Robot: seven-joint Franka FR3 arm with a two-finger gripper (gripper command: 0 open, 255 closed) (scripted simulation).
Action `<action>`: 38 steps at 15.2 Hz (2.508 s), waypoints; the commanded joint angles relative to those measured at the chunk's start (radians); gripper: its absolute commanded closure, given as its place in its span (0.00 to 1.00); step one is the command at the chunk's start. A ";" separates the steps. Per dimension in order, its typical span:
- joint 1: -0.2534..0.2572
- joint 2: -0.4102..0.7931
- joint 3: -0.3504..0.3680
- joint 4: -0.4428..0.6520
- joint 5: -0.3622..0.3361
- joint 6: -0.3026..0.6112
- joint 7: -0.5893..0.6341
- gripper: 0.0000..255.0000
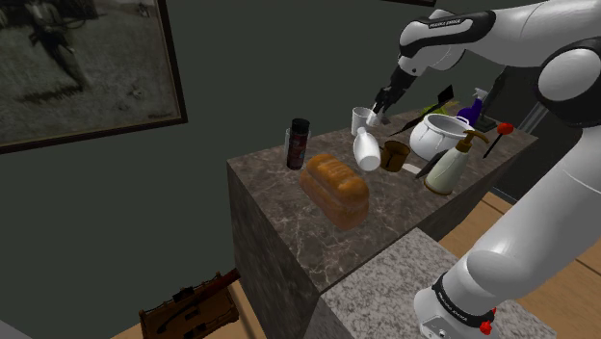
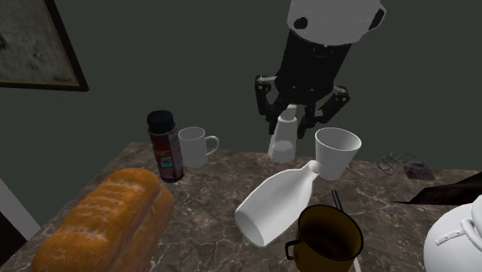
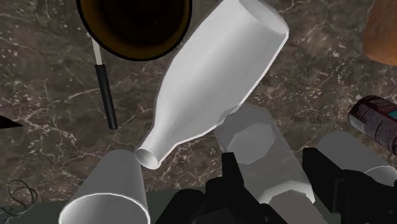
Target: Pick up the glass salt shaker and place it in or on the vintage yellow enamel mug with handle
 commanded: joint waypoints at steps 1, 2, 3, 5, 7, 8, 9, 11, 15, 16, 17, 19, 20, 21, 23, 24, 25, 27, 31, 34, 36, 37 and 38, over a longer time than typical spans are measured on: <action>-0.019 -0.042 -0.019 -0.035 -0.015 -0.012 -0.033 1.00; -0.029 -0.060 -0.029 -0.050 -0.021 -0.016 -0.049 1.00; -0.038 -0.078 -0.038 -0.065 -0.028 -0.021 -0.065 1.00; -0.058 -0.110 -0.059 -0.090 -0.041 -0.032 -0.098 1.00; -0.078 -0.139 -0.081 -0.110 -0.055 -0.044 -0.132 1.00; -0.087 -0.152 -0.092 -0.119 -0.061 -0.051 -0.149 1.00; -0.093 -0.159 -0.098 -0.123 -0.065 -0.055 -0.158 1.00; -0.092 -0.154 -0.100 -0.145 -0.060 -0.029 -0.166 1.00; -0.092 -0.142 -0.103 -0.187 -0.049 0.021 -0.183 1.00; -0.091 -0.139 -0.104 -0.197 -0.045 0.034 -0.188 1.00; -0.091 -0.135 -0.105 -0.207 -0.041 0.046 -0.193 1.00; -0.090 -0.127 -0.107 -0.226 -0.033 0.071 -0.203 1.00; -0.090 -0.122 -0.108 -0.235 -0.029 0.084 -0.208 1.00; -0.089 -0.117 -0.109 -0.244 -0.024 0.096 -0.214 1.00; -0.088 -0.107 -0.111 -0.261 -0.014 0.120 -0.225 1.00; -0.088 -0.101 -0.112 -0.270 -0.009 0.133 -0.232 1.00; -0.087 -0.095 -0.114 -0.278 -0.003 0.146 -0.238 1.00; -0.087 -0.095 -0.113 -0.278 -0.003 0.146 -0.238 1.00; -0.087 -0.095 -0.113 -0.278 -0.003 0.146 -0.238 1.00; -0.087 -0.095 -0.113 -0.278 -0.003 0.146 -0.238 0.00; -0.087 -0.095 -0.113 -0.278 -0.003 0.146 -0.238 0.00; -0.087 -0.095 -0.113 -0.278 -0.003 0.146 -0.238 0.00; -0.087 -0.095 -0.113 -0.278 -0.003 0.146 -0.238 0.00</action>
